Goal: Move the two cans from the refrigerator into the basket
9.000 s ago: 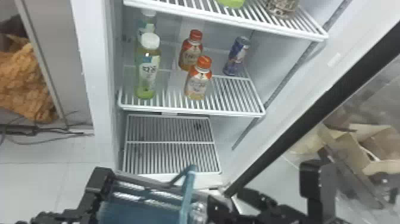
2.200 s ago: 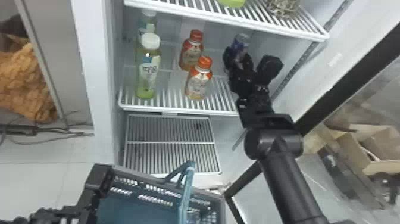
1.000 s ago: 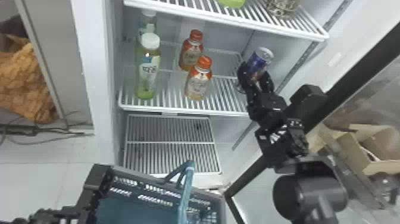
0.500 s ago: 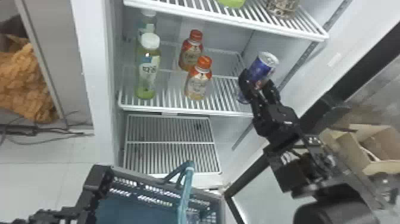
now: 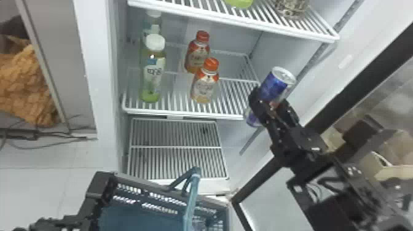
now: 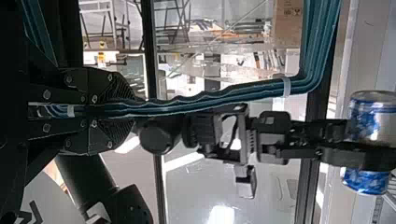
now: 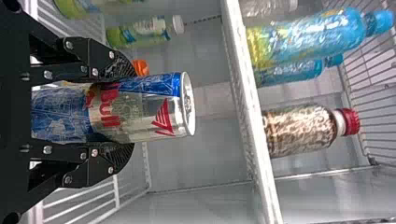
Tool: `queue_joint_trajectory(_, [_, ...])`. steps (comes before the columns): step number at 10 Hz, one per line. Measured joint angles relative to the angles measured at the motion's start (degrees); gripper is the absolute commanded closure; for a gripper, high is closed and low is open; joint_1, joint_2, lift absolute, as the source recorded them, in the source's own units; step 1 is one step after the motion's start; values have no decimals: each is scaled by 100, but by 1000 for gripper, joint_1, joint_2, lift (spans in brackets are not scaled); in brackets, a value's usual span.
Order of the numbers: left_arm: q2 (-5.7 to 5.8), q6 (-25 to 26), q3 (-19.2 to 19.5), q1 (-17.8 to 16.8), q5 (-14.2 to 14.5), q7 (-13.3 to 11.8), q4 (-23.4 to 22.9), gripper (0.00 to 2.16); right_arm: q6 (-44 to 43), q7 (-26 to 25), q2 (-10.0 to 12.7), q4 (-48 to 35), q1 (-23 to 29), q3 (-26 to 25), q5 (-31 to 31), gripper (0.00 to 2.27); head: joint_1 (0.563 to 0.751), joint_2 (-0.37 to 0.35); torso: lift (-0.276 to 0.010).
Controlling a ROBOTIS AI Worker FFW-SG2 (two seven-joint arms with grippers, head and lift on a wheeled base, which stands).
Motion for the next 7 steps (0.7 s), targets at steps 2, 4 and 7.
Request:
queue_joint_trajectory(2, [0,0,25,39,0,-2,0,1210,556,38,154,-727,595,-189,-333,762,695,-350,-266])
queue_joint_trajectory(4, [-8,0,30,67,0,0,0,1208,1122,65,195,-1339,1134,-275,-565,762,695,-350,-266])
queue_joint_trajectory(7, [-9,0,24,57,0,0,0,1208,1901,205,161,-1850,1556,-407,-828,762,695,-350,-266])
